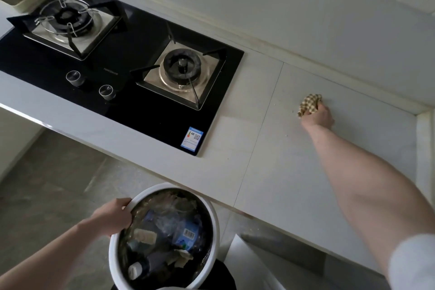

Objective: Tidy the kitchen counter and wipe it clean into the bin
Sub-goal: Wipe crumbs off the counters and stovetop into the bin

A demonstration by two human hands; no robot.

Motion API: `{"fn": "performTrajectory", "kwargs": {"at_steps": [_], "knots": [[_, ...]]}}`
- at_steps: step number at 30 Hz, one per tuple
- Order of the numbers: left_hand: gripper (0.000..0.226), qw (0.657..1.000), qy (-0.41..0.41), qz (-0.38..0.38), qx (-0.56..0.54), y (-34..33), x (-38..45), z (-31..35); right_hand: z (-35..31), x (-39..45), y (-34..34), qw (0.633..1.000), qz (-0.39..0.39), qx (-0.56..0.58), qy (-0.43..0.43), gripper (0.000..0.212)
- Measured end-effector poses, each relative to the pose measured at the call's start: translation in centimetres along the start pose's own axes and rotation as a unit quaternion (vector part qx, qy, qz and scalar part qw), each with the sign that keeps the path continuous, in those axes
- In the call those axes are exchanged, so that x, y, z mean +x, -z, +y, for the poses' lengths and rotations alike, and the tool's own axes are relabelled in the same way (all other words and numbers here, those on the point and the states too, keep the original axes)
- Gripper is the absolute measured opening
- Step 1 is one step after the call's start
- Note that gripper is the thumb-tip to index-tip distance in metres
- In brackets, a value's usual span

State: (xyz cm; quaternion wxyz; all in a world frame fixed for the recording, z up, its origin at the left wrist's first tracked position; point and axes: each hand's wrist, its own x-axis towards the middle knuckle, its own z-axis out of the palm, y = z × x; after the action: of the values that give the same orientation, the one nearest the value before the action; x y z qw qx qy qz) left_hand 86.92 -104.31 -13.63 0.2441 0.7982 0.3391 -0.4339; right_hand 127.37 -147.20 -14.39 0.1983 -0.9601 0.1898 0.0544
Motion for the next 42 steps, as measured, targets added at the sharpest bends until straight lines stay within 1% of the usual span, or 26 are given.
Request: {"fn": "performTrajectory", "kwargs": {"at_steps": [4, 5, 7, 9, 13, 16, 19, 22, 26, 28, 30, 33, 35, 36, 38, 40, 42], "knots": [[0.052, 1.0, 0.009, 0.008, 0.004, 0.2, 0.5, -1.0, -2.7, 2.1, -0.8, 0.996, -0.076, -0.048, 0.025, 0.065], [0.051, 1.0, 0.008, 0.012, 0.01, 0.2, 0.6, -1.0, -3.2, 2.5, -1.4, 0.995, -0.079, -0.06, 0.03, 0.067], [0.049, 1.0, 0.003, 0.018, 0.018, 0.1, 0.7, -1.1, -4.5, 2.5, -2.2, 0.993, -0.073, -0.071, 0.058, 0.062], [0.046, 1.0, 0.002, 0.018, 0.016, 0.0, 0.7, -1.2, -5.9, 2.1, -2.9, 0.989, -0.094, -0.068, 0.086, 0.057], [0.042, 1.0, 0.0, 0.011, 0.01, 0.2, 0.5, -1.1, -7.2, 0.1, -3.8, 0.987, -0.114, -0.04, 0.104, 0.056], [0.042, 1.0, -0.004, 0.006, 0.004, 0.4, -0.1, -0.7, -7.2, -3.2, -4.8, 0.977, -0.121, -0.044, 0.169, 0.055], [0.039, 1.0, -0.013, 0.003, 0.002, 0.2, -0.8, -0.3, -7.0, -6.9, -5.5, 0.969, -0.132, 0.005, 0.21, 0.05], [0.038, 1.0, -0.02, 0.004, -0.005, 0.0, -1.7, 0.1, -7.0, -12.2, -5.5, 0.957, -0.18, 0.057, 0.219, 0.043], [0.037, 0.999, -0.024, 0.002, -0.029, -0.3, -2.8, 0.3, -6.7, -19.4, -5.5, 0.936, -0.243, 0.074, 0.245, 0.034], [0.039, 0.999, -0.022, -0.002, -0.035, -0.5, -3.4, 0.4, -6.5, -24.0, -5.6, 0.918, -0.311, 0.079, 0.234, 0.03], [0.038, 0.999, -0.017, -0.002, -0.04, -0.5, -4.0, 0.4, -6.5, -29.0, -6.1, 0.901, -0.356, 0.079, 0.234, 0.026], [0.035, 0.999, -0.018, -0.002, -0.048, -0.4, -4.7, 0.7, -6.1, -35.9, -6.6, 0.871, -0.42, 0.052, 0.25, 0.03], [0.03, 0.998, -0.021, -0.012, -0.052, -0.3, -5.0, 0.9, -5.4, -39.2, -6.5, 0.844, -0.462, 0.018, 0.273, 0.034], [0.029, 0.998, -0.022, -0.015, -0.054, -0.2, -5.1, 0.9, -5.0, -40.3, -6.4, 0.837, -0.475, 0.025, 0.271, 0.034], [0.03, 0.998, -0.024, -0.015, -0.058, -0.2, -5.2, 0.9, -4.5, -40.8, -5.4, 0.843, -0.468, 0.068, 0.257, 0.032], [0.03, 0.998, -0.024, -0.013, -0.06, -0.3, -5.1, 0.8, -4.6, -39.2, -4.2, 0.867, -0.421, 0.121, 0.236, 0.031], [0.03, 0.998, -0.027, -0.013, -0.059, -0.4, -5.1, 0.8, -5.0, -36.1, -2.5, 0.896, -0.352, 0.186, 0.198, 0.032]]}}
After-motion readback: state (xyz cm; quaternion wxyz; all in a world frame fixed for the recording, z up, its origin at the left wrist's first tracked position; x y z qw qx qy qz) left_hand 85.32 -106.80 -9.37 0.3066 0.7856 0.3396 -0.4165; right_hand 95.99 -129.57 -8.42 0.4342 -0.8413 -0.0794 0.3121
